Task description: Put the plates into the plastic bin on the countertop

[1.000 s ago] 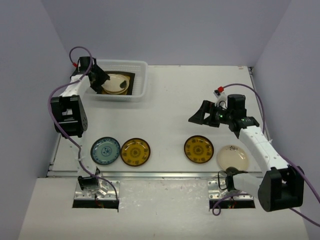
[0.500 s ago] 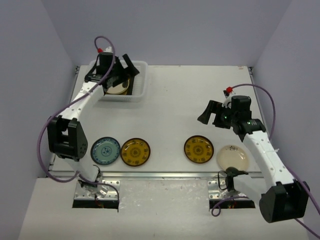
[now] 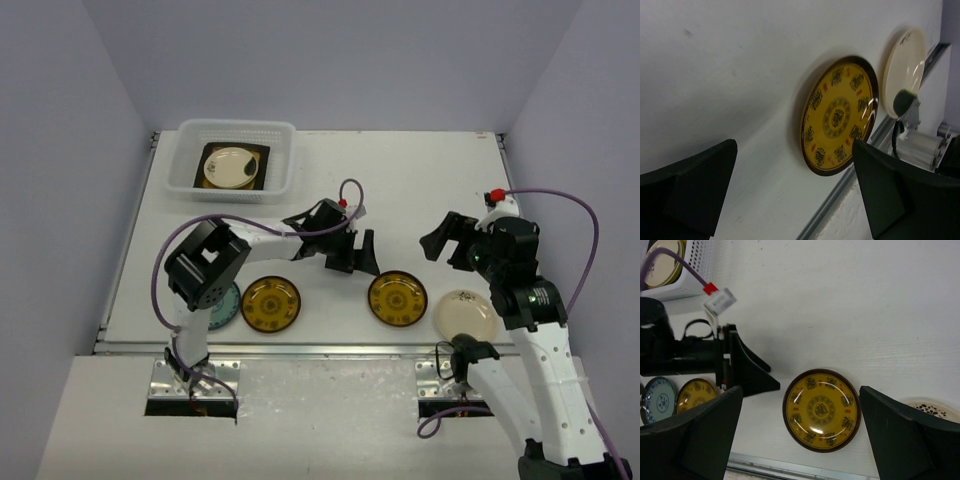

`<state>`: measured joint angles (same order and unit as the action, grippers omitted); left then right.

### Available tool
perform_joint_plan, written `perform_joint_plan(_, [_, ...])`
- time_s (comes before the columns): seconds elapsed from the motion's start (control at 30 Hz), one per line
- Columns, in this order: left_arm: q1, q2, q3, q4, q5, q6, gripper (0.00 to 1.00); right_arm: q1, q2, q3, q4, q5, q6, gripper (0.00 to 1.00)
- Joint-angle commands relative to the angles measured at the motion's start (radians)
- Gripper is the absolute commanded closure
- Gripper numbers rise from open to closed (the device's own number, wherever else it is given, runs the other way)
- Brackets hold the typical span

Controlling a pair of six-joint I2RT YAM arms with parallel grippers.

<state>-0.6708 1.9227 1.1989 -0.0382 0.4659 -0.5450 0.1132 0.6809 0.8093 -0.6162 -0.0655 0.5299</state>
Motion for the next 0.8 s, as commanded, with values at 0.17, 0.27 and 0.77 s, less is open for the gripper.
perform_joint_plan(0.17, [-0.082,0.122,-0.09,0.169,0.083,-0.001,0.22,-0.004,-0.083,-0.071,0.0,-0.142,0.018,0.01])
perform_joint_plan(0.27, [-0.084,0.174,-0.079,0.162,0.056,-0.006,0.35,-0.004,-0.084,-0.098,0.035,-0.193,0.024,0.01])
perform_joint_plan(0.77, [-0.092,0.249,-0.048,0.148,0.027,-0.005,0.92,-0.004,-0.075,-0.111,0.054,-0.205,0.013,0.01])
